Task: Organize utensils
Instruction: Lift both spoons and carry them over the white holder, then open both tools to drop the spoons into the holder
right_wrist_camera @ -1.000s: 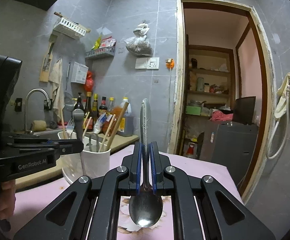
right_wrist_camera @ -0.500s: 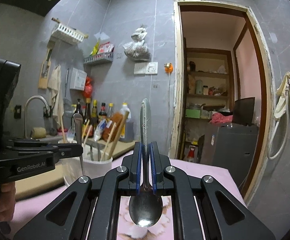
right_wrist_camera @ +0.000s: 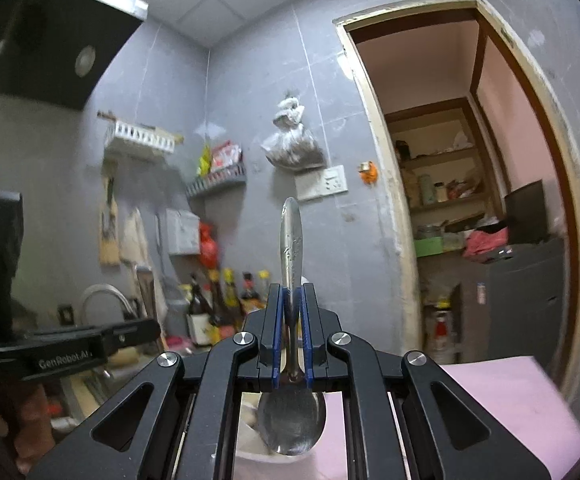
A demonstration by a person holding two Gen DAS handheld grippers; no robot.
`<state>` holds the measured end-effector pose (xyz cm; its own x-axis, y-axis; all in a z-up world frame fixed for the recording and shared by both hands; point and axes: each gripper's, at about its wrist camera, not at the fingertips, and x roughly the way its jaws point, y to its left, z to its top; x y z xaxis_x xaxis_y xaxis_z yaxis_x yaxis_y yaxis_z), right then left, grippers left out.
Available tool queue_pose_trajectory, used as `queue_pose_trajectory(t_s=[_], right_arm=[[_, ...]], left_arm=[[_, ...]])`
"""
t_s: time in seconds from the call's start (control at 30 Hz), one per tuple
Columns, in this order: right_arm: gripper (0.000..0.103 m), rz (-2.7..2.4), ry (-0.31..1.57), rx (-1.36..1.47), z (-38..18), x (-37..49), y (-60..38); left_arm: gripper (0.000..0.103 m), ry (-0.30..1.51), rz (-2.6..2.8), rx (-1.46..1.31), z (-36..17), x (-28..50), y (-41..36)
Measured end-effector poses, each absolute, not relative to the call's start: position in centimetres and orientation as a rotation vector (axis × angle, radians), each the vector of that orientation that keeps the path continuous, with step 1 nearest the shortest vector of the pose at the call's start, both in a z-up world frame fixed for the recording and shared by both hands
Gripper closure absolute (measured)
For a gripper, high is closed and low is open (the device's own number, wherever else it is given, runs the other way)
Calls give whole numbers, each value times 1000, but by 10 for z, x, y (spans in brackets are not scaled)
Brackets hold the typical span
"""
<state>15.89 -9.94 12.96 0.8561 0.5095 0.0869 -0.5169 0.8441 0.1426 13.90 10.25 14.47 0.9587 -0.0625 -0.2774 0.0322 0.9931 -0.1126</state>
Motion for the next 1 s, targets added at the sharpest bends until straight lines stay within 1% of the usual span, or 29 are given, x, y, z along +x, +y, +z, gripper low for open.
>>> queue_pose_trajectory(t_s=[0.2, 0.43, 0.73, 1.0], right_arm=[[97, 607, -47, 238, 126, 181, -78], [97, 562, -38, 218, 101, 192, -59], [96, 529, 39, 181, 76, 202, -52], [96, 528, 133, 157, 59, 202, -55]], left_arm=[[103, 290, 49, -88, 145, 156, 130], [103, 356, 83, -60, 119, 183, 137], [103, 427, 65, -63, 83, 200, 131], [103, 463, 29, -86, 70, 202, 130]])
